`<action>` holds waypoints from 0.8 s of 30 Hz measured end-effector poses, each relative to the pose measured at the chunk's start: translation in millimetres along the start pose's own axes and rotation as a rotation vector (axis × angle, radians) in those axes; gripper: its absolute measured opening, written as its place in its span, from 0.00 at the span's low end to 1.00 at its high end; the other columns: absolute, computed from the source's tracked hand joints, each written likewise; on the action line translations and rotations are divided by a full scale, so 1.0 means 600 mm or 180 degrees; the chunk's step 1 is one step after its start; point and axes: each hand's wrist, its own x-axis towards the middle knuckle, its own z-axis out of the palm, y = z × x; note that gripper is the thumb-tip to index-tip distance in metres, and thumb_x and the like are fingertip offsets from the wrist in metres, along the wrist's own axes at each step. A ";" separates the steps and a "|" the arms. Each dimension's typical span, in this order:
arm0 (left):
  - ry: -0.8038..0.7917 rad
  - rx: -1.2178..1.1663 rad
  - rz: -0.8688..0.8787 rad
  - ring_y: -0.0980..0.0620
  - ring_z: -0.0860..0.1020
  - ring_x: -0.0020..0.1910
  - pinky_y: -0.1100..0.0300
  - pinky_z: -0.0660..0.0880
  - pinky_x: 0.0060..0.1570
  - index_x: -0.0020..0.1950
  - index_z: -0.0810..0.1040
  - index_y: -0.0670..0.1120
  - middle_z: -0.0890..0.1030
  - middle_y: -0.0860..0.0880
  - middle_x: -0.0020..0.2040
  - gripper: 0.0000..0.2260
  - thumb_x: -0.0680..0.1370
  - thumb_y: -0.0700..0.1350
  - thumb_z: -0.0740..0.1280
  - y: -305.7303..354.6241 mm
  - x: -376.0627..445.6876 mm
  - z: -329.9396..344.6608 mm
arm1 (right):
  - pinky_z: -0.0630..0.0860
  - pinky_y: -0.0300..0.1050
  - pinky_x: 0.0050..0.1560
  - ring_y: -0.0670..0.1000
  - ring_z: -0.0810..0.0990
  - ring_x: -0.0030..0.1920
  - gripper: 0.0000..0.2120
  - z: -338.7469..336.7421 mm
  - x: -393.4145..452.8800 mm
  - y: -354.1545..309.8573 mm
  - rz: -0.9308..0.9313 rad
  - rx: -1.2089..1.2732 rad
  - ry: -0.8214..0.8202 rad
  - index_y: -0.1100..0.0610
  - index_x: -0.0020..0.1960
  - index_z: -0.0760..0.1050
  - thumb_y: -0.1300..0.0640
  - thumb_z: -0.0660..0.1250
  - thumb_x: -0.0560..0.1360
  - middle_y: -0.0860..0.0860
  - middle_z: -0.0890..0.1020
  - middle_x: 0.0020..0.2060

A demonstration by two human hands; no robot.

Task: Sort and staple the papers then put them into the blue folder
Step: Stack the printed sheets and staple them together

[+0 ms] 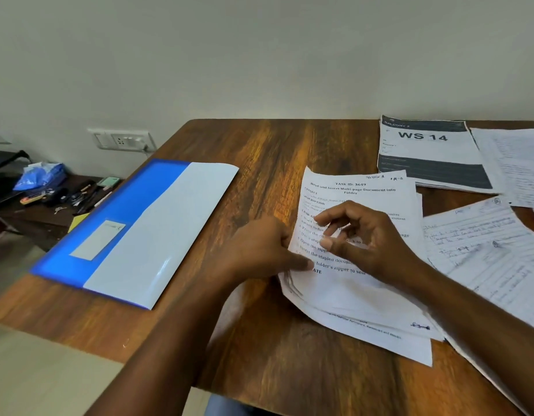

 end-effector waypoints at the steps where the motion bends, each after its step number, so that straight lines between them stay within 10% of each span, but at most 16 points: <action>1: -0.0019 -0.0108 0.0075 0.48 0.86 0.47 0.50 0.79 0.42 0.54 0.86 0.47 0.87 0.48 0.48 0.13 0.77 0.55 0.76 0.003 -0.004 -0.001 | 0.83 0.56 0.50 0.53 0.84 0.51 0.19 -0.002 0.001 0.001 0.0045 0.0089 0.0042 0.53 0.58 0.82 0.44 0.76 0.71 0.46 0.85 0.52; 11: -0.0026 -0.2002 0.0168 0.48 0.86 0.36 0.59 0.81 0.34 0.55 0.86 0.40 0.88 0.40 0.44 0.17 0.84 0.53 0.65 0.022 -0.058 -0.013 | 0.82 0.55 0.48 0.53 0.84 0.52 0.20 0.004 0.000 0.004 -0.0105 0.0014 -0.0081 0.51 0.58 0.83 0.42 0.75 0.71 0.44 0.85 0.51; 19: 0.0603 -0.1531 0.0724 0.50 0.88 0.44 0.49 0.85 0.43 0.53 0.86 0.46 0.88 0.49 0.45 0.04 0.81 0.42 0.72 0.014 -0.079 0.015 | 0.81 0.55 0.43 0.52 0.84 0.48 0.13 0.005 -0.010 0.005 -0.0245 0.0034 -0.0208 0.52 0.56 0.84 0.51 0.77 0.72 0.42 0.86 0.47; 24: 0.0820 -0.1898 0.0488 0.49 0.88 0.43 0.46 0.86 0.44 0.50 0.86 0.47 0.88 0.48 0.44 0.10 0.74 0.52 0.75 0.013 -0.095 0.036 | 0.81 0.56 0.42 0.52 0.85 0.47 0.13 0.003 -0.014 -0.002 -0.0470 -0.0080 -0.0309 0.52 0.55 0.85 0.50 0.80 0.72 0.40 0.86 0.47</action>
